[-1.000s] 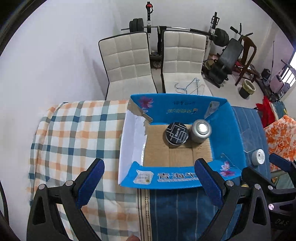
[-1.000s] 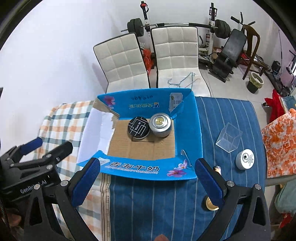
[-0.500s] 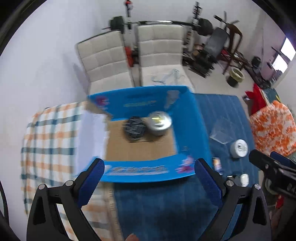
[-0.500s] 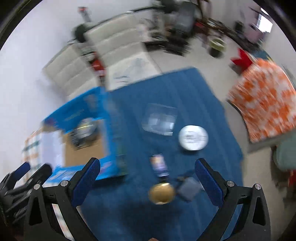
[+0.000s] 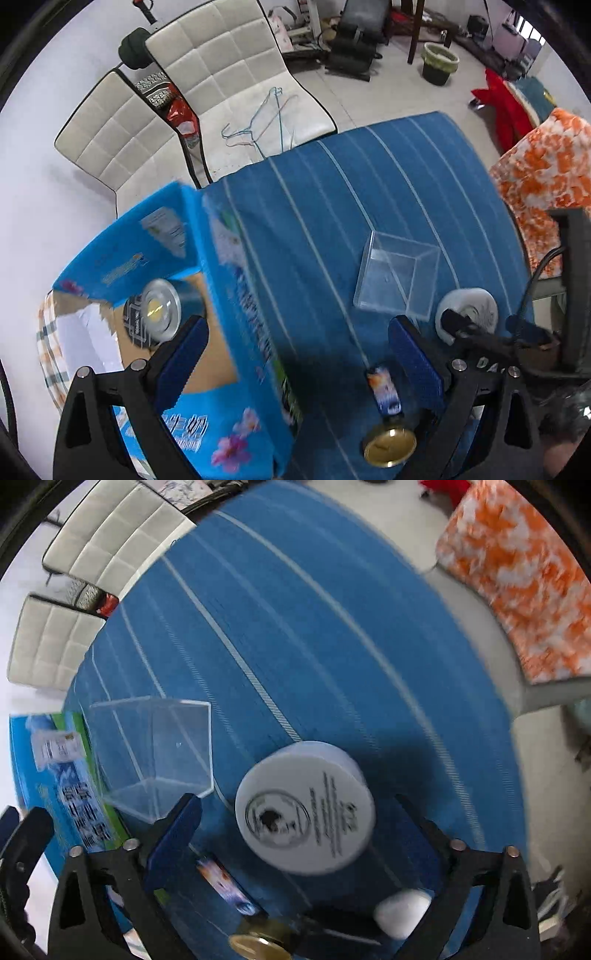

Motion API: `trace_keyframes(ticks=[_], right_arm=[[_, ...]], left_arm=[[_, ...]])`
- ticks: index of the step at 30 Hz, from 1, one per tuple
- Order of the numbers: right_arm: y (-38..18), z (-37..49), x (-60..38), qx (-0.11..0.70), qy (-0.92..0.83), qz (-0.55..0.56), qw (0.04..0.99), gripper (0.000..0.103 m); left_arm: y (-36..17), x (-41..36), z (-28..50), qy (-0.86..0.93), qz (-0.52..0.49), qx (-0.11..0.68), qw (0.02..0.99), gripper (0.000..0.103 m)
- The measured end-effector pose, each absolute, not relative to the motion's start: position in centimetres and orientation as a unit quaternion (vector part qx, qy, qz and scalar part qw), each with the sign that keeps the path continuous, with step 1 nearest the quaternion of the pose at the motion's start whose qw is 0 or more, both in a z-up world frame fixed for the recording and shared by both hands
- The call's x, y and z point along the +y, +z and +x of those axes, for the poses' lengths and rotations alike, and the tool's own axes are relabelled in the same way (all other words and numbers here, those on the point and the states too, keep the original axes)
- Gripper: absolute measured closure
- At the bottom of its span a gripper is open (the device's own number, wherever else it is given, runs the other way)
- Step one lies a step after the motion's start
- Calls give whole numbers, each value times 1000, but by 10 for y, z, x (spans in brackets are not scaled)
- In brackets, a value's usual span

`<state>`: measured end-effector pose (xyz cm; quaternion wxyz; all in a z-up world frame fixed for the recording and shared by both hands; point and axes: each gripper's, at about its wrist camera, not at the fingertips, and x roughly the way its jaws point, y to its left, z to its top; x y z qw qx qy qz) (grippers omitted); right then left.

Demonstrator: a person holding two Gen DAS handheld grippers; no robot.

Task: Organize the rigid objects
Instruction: 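Grasp the clear cube box with the left tool while the right tool grasps the white jar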

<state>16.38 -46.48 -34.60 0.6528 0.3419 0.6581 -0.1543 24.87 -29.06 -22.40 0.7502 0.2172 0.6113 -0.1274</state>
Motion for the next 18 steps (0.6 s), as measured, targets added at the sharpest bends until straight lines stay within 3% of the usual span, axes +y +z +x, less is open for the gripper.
trace_keyframes(ticks=[2,18], right_arm=[[-353,168,-462,667,-162,323,652,28],[-348,158,-507,685,-150,289,652,30]], left_arm=[[-234,-295,254,-120,224,614,747,3],[-301,-349,283,-210,146,716,650,3]])
